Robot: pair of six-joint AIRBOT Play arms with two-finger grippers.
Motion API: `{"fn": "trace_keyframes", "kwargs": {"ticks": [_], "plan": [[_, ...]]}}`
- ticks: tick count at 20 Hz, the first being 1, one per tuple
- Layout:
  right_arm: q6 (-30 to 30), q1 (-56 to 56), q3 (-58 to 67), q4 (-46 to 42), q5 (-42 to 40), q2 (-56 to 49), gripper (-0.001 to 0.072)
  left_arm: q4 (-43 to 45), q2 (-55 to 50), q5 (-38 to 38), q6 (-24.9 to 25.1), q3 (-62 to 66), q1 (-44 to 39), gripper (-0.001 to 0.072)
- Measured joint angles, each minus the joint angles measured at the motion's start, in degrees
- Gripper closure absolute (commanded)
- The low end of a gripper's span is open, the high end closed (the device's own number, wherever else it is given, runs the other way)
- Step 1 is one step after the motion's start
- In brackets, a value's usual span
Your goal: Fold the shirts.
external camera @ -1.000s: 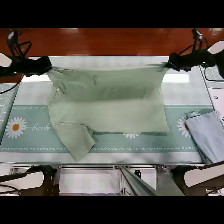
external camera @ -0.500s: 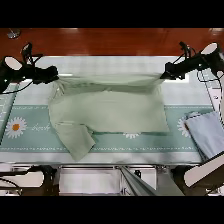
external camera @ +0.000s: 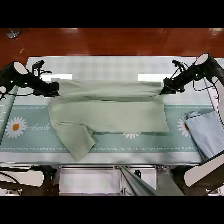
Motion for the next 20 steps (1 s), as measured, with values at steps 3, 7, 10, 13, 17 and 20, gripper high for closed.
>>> {"fn": "trace_keyframes", "kwargs": {"ticks": [3,7,10,13,17,20], "plan": [[1.29,-0.02,-0.39,-0.17,0.22,0.00,0.0089,0.98,-0.28,-2.75,0.17,0.46,0.35,0.0006],[1.73,-0.48,-0.68,-2.36,3.26,1.73,0.0090,1.95,0.46,-9.57,0.35,1.01,1.36,0.0006],[0.83,-2.12,-4.57,-4.76,2.58,7.13,0.0090,2.38,4.17,-12.66,0.39,-2.03,3.23,0.0006],[-0.68,-5.22,-15.32,-2.93,-4.15,16.35,0.0089,2.14,11.39,-13.16,1.53,-10.58,7.89,0.0006],[-4.52,-8.50,-34.27,4.42,-14.67,31.93,0.0090,-8.44,23.74,-8.90,5.09,-27.28,16.85,0.0006],[-6.62,-9.31,-44.81,8.96,-19.76,41.66,0.0090,-13.64,30.29,-5.16,5.88,-36.85,20.76,0.0006]]}}
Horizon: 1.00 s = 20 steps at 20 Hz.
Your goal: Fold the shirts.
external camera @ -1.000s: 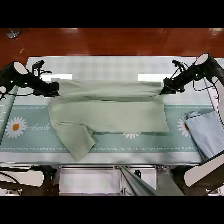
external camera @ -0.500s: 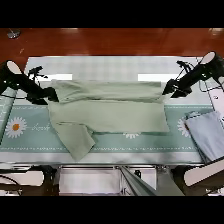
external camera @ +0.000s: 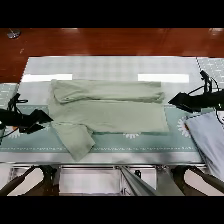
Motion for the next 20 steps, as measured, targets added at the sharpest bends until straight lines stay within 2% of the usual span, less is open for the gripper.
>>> {"fn": "trace_keyframes", "kwargs": {"ticks": [4,9,10,11,12,16,20], "plan": [[-1.11,-0.42,-5.95,3.87,-2.64,5.86,0.0090,-6.69,3.43,4.15,0.50,-7.89,0.26,0.0007],[-1.44,-2.97,-6.95,6.62,-3.69,7.67,0.0090,-10.78,4.48,8.48,-0.72,-13.38,-7.04,0.0011],[-1.44,-4.66,-6.49,6.93,-3.48,7.78,0.0090,-11.08,4.61,9.18,-0.98,-13.94,-8.57,0.0113],[-1.42,-6.47,-6.12,6.86,-2.69,7.91,0.0090,-10.88,4.66,10.16,-1.25,-14.34,-9.68,0.0504],[-1.27,-8.55,-5.81,6.34,-1.55,7.91,0.0090,-10.75,4.63,11.52,-1.25,-14.75,-10.56,0.0669],[2.89,-12.74,-7.78,-0.85,4.44,8.02,0.0090,-11.69,4.70,12.50,1.42,-15.26,-12.26,0.0674],[6.40,-8.96,-13.25,-5.49,7.45,7.93,0.0089,-13.84,4.70,12.72,4.31,-15.37,-12.72,0.0674]]}}
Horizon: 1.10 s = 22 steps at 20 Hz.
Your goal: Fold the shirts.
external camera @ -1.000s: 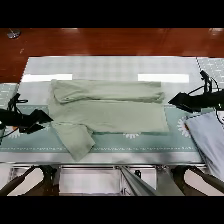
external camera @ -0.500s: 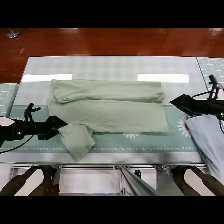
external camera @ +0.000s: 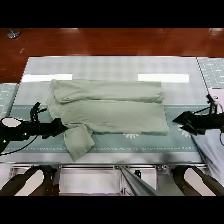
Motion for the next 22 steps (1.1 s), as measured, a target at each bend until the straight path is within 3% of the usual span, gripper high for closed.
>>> {"fn": "trace_keyframes", "kwargs": {"ticks": [10,11,12,13,14,17,22], "plan": [[2.21,13.18,-0.09,0.48,-2.60,-9.14,0.0093,-1.73,0.00,0.26,1.81,-0.04,-0.39,0.0674],[2.23,13.49,0.83,1.90,-4.02,-10.29,0.0126,-2.10,0.00,0.24,1.86,-0.07,-0.48,0.0674],[2.01,13.68,1.66,2.97,-5.09,-11.41,0.0317,-2.43,0.00,0.24,1.90,-0.07,-0.50,0.0674],[1.46,13.88,2.38,3.85,-6.05,-12.61,0.0624,-2.80,0.00,0.26,1.99,-0.07,-0.55,0.0674],[0.48,13.94,2.99,5.66,-6.64,-13.62,0.0686,-3.13,0.00,0.33,1.99,-0.04,-0.57,0.0674],[-4.02,13.68,5.62,10.25,-5.16,-15.58,0.0687,-3.69,0.00,0.35,2.01,1.68,-0.02,0.0674],[-5.38,12.31,15.72,11.56,-2.54,-16.83,0.0687,-3.93,-0.66,-1.46,2.45,11.39,2.89,0.0675]]}}
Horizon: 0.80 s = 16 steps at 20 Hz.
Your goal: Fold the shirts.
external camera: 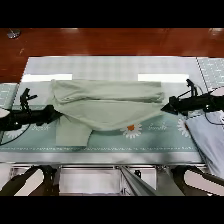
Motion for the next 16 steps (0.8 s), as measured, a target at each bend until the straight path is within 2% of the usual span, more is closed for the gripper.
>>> {"fn": "trace_keyframes", "kwargs": {"ticks": [3,7,12,16], "plan": [[0.00,1.03,7.45,0.37,-0.90,-2.56,0.0687,0.04,-3.98,0.28,0.00,7.72,-0.42,0.0675],[0.98,3.85,17.64,1.25,-3.74,-9.33,0.0687,0.22,-15.02,1.46,-1.16,20.79,-1.99,0.0675],[4.59,5.77,29.31,1.55,-6.23,-20.04,0.0687,1.60,-30.88,1.77,-5.73,39.01,-4.11,0.0675],[7.19,6.08,33.92,1.60,-7.26,-25.92,0.0687,3.26,-40.06,0.98,-8.22,49.00,-6.03,0.0675]]}}
